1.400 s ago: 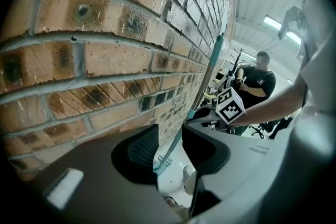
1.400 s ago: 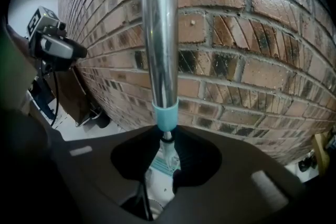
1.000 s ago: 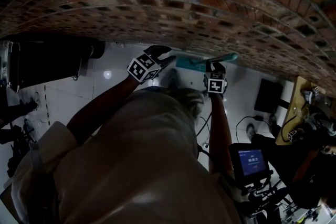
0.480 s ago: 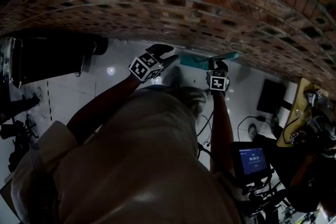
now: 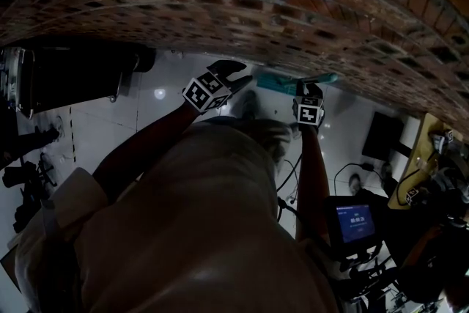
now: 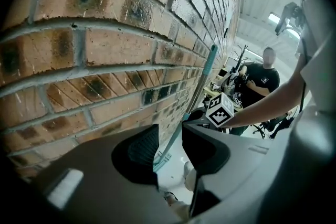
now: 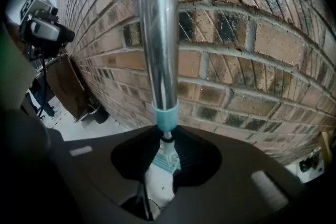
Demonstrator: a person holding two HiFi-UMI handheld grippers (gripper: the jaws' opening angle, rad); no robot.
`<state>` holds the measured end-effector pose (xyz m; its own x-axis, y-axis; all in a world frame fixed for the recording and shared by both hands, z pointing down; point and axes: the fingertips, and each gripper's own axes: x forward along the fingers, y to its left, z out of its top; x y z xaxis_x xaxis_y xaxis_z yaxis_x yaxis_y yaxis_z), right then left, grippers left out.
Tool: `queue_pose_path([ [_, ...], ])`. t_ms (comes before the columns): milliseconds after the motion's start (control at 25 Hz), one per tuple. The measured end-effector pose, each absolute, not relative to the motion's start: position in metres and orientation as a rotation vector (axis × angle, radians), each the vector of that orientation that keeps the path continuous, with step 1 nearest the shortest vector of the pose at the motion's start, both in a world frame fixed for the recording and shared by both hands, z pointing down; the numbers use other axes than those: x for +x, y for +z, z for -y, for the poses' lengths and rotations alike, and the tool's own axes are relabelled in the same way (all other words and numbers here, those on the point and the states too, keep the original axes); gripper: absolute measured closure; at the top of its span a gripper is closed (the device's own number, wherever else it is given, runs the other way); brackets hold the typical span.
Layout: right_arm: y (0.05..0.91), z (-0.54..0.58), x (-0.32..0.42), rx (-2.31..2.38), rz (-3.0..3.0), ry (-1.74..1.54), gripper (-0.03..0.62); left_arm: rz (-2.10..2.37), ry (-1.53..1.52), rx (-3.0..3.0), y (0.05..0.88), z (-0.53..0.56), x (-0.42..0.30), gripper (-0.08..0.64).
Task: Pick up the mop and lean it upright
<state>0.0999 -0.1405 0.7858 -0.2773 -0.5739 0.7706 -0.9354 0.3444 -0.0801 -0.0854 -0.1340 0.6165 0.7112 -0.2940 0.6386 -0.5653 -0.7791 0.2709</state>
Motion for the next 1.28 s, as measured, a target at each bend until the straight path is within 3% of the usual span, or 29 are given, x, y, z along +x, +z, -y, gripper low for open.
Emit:
queue_pose_path([
  [1280, 0.827, 0.151, 0.103, 1.286, 1.926, 0.737, 0.502, 0.643, 0.857, 2.447, 0.627, 0.139, -0.079, 0.402],
])
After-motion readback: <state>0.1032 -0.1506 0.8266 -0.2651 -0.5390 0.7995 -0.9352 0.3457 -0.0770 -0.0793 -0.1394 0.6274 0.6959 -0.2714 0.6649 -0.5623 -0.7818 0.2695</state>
